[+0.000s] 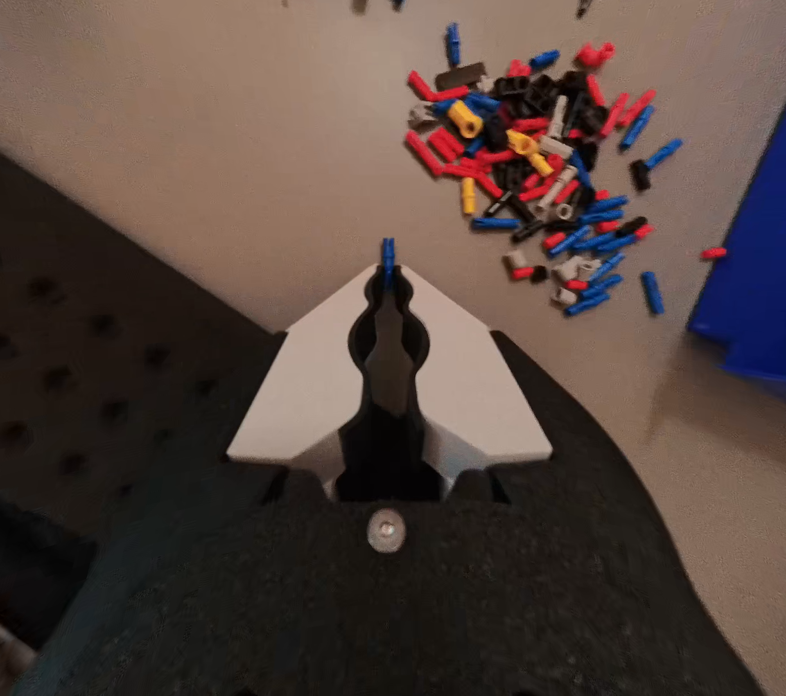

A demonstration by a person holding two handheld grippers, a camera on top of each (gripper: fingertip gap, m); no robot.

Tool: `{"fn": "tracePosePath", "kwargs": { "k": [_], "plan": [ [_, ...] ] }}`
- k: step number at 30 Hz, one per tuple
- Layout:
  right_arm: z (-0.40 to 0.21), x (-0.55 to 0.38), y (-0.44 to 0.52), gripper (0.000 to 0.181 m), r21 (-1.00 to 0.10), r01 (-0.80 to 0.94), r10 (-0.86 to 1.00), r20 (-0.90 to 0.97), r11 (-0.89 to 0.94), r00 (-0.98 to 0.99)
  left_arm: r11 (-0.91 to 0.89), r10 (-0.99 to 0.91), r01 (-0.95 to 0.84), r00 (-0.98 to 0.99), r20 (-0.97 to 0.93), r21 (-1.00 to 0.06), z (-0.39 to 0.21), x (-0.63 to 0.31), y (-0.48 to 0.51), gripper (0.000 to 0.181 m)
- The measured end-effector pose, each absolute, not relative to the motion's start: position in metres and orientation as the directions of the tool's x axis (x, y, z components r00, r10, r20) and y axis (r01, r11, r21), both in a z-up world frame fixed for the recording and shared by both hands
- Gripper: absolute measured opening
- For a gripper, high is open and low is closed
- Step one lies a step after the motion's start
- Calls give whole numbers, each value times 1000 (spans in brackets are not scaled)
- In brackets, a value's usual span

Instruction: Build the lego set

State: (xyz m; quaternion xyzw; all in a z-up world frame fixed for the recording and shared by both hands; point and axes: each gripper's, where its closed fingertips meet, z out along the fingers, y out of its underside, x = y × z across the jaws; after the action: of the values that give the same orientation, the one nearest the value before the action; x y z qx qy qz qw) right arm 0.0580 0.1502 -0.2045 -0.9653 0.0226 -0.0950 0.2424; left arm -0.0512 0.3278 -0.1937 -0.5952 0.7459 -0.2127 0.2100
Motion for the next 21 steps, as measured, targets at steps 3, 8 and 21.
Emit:
{"fn": "tracePosePath", "kwargs": {
  "k": [3, 8, 21],
  "plan": [
    [-190, 98, 145, 3, -525, -91, -193, 143, -846, 971, 195, -978, -797, -205, -48, -572, -194, -53, 325, 12],
    [-181, 163, 139, 2, -544, -191, -326, 163, -817, 931, 159, -983, -767, -179, -32, -622, -185, -51, 327, 21],
    [-183, 179, 155, 4, -598, -232, -373, 121, -767, 920, -160, -966, -478, 256, 37, -864, -127, -201, 395, 30]
  ]
}}
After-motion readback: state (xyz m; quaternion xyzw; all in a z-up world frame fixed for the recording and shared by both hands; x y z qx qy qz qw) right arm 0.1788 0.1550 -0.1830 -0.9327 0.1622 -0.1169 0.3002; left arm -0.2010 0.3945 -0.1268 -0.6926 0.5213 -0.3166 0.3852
